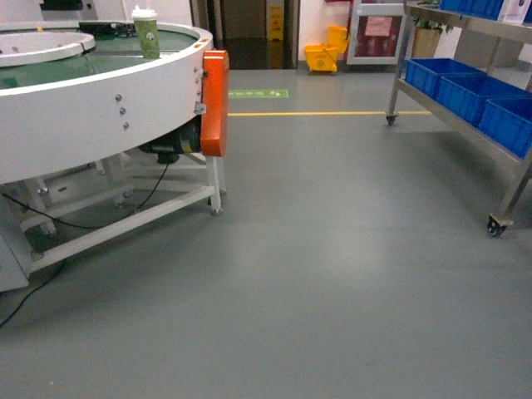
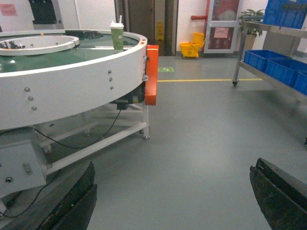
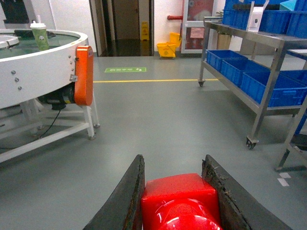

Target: Pick red block from blue box to shelf

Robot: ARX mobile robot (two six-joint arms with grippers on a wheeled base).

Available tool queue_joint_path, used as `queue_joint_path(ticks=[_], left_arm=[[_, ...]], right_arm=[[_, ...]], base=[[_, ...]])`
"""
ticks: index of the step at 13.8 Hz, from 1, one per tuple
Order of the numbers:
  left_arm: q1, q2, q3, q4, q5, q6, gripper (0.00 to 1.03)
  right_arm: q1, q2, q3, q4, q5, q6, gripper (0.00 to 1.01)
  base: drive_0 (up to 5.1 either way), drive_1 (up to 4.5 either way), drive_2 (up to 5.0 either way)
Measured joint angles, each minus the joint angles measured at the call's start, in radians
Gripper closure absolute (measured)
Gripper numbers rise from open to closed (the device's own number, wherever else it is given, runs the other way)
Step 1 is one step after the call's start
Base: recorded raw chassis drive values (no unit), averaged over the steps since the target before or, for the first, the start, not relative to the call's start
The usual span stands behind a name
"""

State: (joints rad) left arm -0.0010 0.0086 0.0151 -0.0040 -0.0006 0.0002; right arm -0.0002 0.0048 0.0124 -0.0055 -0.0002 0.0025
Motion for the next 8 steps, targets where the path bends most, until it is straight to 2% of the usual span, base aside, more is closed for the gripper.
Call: queue_joint_path(ticks=[8], left_arm=[[0.0,0.0,0.0,-0.001,0.0,0.0,0.05]], right_arm=[[0.0,0.0,0.0,0.0,0.0,0.0,0.72]], base=[[0.1,4.29,-4.1]])
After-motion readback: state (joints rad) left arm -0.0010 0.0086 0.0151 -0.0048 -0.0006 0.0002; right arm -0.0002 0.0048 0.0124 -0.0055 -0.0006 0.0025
